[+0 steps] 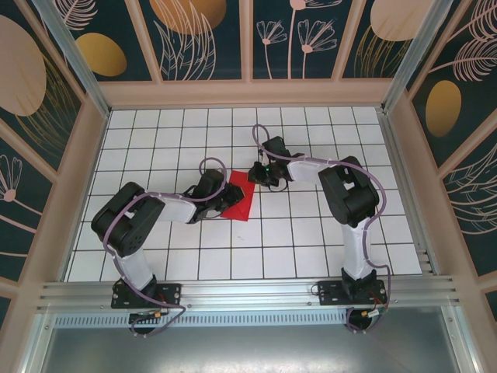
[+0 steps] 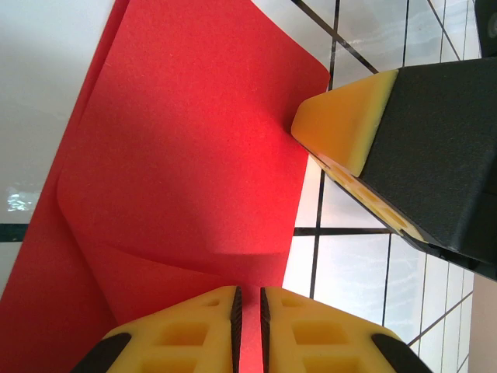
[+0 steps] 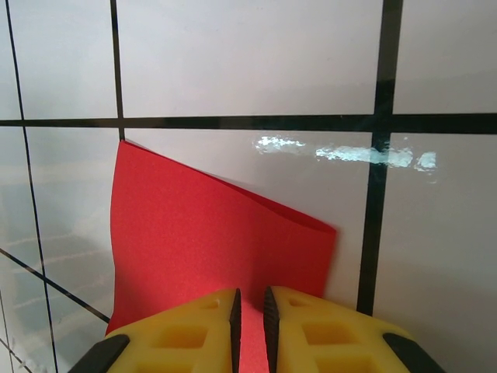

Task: Fold a paper plane with a square sheet of paper (pick it up from the middle)
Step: Fold the triangle a second time at the center of the table.

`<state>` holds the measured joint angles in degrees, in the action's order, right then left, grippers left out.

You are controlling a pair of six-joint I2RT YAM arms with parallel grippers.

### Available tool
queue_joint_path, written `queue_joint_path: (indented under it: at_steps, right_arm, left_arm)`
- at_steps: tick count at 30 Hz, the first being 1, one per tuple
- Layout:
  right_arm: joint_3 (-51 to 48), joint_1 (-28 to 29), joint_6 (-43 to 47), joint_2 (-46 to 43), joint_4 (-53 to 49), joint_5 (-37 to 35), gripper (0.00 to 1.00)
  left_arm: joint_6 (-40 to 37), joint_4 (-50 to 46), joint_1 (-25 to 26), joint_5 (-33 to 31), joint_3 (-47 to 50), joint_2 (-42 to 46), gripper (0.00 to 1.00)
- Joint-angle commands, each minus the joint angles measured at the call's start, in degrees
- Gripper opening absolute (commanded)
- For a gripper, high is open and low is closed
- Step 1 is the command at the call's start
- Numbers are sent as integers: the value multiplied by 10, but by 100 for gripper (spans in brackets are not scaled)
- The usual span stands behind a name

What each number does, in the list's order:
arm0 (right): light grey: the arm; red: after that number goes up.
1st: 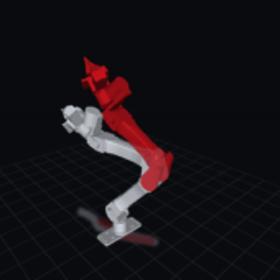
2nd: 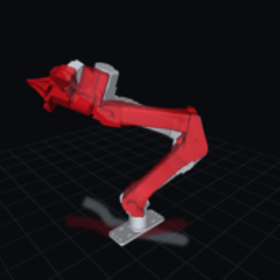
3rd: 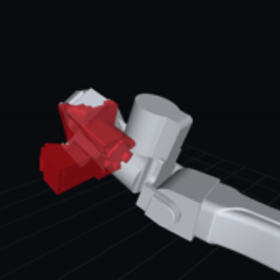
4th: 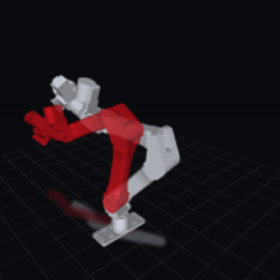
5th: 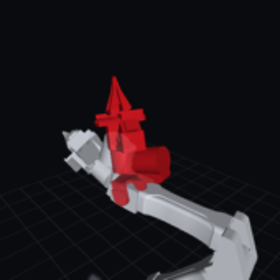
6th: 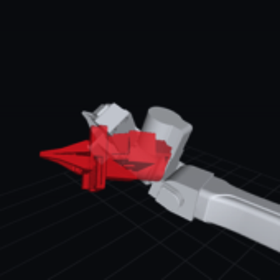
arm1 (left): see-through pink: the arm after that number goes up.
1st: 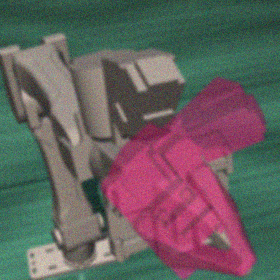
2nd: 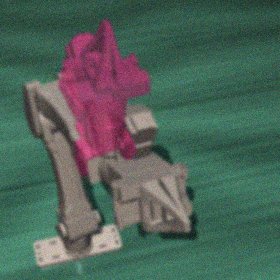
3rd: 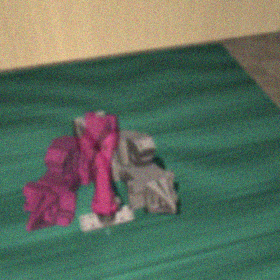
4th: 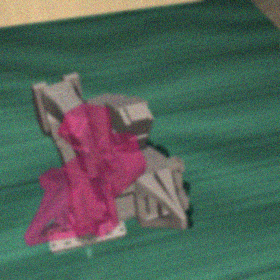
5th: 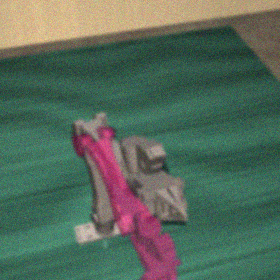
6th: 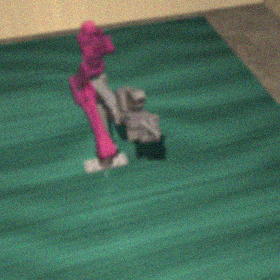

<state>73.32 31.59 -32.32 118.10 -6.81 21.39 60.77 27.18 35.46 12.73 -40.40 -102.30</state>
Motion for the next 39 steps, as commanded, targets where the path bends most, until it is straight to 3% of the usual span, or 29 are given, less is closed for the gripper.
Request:
queue_joint_path:
  at_steps: [1,10,18,39]
  right_arm:
    - [-21,1,2,-7,-34,15,21]
    - [-22,-21,42,-86,-4,68,26]
    - [-89,-9,52,-128,-34,69,30]
    - [-82,22,26,-78,-45,88,32]
  left_arm:
    - [10,0,-2,-11,-7,-16,19]
    - [17,-25,-3,-17,-13,-25,18]
    - [19,-27,-2,-16,-14,-24,18]
    - [21,-16,-2,-7,-12,-28,18]
